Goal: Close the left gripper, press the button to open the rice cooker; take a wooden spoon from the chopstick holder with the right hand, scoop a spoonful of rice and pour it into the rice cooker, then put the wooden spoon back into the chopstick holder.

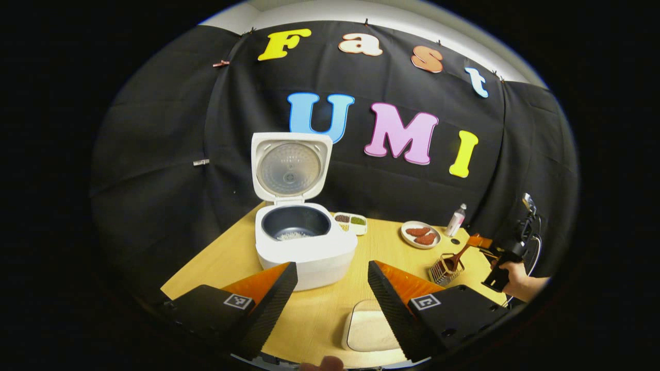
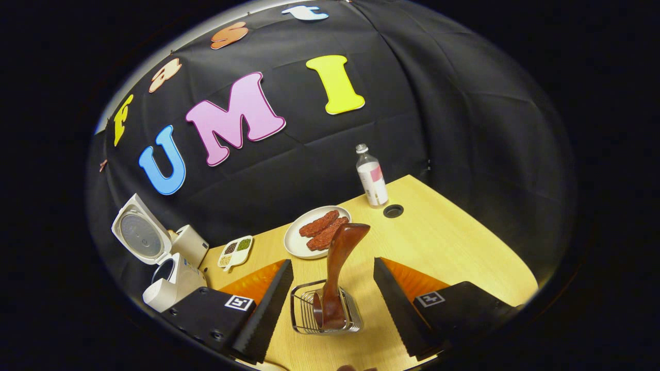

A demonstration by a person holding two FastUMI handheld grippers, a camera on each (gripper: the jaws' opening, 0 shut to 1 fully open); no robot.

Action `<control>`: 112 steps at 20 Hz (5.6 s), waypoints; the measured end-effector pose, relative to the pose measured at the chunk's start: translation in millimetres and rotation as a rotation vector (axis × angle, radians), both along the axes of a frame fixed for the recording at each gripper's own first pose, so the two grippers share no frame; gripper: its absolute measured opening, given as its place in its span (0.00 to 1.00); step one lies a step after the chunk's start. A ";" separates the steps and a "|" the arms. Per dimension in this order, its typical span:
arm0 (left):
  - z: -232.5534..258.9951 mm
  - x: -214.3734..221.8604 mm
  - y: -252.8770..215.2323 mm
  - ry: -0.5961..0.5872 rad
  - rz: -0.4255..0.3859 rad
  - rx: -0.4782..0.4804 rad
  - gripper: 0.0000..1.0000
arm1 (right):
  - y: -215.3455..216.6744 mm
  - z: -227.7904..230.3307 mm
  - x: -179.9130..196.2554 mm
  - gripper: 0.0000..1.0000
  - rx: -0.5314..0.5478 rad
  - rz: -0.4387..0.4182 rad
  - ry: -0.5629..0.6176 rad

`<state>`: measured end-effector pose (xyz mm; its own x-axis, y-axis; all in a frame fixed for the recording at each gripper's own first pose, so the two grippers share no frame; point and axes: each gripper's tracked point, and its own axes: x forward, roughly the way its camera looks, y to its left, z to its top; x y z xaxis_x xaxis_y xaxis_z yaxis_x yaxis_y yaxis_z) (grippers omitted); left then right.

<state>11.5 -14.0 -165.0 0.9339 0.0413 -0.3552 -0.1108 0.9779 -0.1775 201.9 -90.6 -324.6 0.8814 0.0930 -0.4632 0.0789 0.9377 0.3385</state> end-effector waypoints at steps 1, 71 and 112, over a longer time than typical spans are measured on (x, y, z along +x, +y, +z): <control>10.2 7.2 6.1 -0.024 0.008 0.000 0.95 | 2.1 12.2 -11.8 0.98 -0.017 0.009 -0.010; -113.1 184.7 58.9 0.355 0.143 0.072 1.00 | 36.3 130.6 -252.8 0.99 -0.196 0.192 -0.070; 44.5 96.6 31.2 -0.201 0.007 0.070 0.94 | 54.5 163.7 -223.1 0.99 -0.201 0.218 -0.177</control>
<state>108.1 17.2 -120.5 0.9853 0.0655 -0.1576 -0.0863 0.9879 -0.1287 -21.2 -36.1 -161.0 0.9192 0.2107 -0.3326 -0.1742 0.9752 0.1362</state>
